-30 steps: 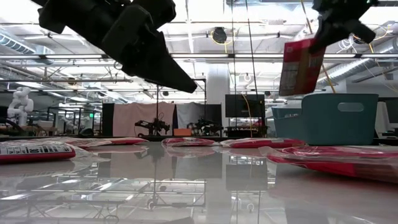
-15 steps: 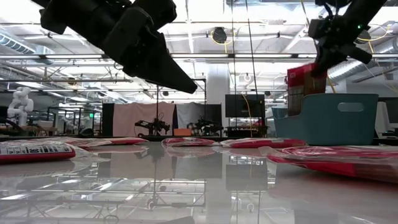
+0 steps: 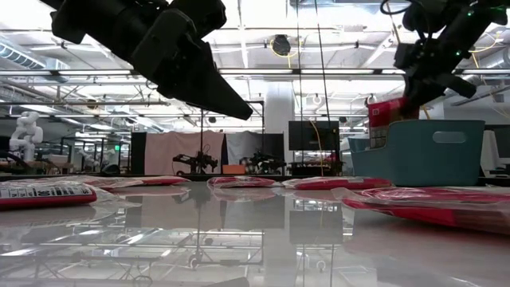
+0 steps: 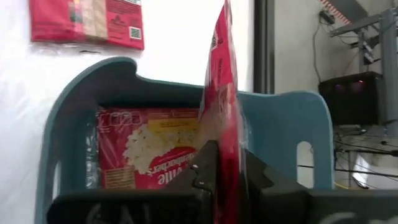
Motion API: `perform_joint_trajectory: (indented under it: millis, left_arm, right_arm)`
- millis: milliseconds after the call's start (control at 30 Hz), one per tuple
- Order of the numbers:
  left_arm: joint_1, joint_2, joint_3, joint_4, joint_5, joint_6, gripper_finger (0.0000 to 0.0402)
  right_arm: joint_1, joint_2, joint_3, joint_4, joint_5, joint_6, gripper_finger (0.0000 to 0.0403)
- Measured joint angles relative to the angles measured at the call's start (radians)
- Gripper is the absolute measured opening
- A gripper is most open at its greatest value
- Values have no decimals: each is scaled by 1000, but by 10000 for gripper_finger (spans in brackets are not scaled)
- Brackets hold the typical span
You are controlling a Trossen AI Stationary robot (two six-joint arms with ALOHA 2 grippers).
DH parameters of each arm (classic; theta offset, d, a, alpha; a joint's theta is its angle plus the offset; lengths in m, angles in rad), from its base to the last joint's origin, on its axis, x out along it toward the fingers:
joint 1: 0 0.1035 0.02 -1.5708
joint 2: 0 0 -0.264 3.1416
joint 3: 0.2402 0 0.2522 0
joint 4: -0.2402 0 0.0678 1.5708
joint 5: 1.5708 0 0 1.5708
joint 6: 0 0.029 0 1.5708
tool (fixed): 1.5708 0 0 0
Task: Sort popcorn bags into baskets
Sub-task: Put the red popcorn bag into the blue bin
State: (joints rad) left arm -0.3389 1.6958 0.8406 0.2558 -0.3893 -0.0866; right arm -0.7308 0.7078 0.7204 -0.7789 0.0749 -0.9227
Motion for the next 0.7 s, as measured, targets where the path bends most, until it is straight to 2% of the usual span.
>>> perform_joint_trajectory:
  millis: [200,433,700]
  left_arm:
    - [2,0,0,0,0,-1,163]
    - [-10,0,0,0,0,-27,163]
    - [-16,0,0,0,0,-31,163]
  right_arm:
    - [-41,0,0,-11,-28,-2,45]
    - [-47,0,0,-94,-27,81,97]
    - [-47,-11,7,-132,10,118,139]
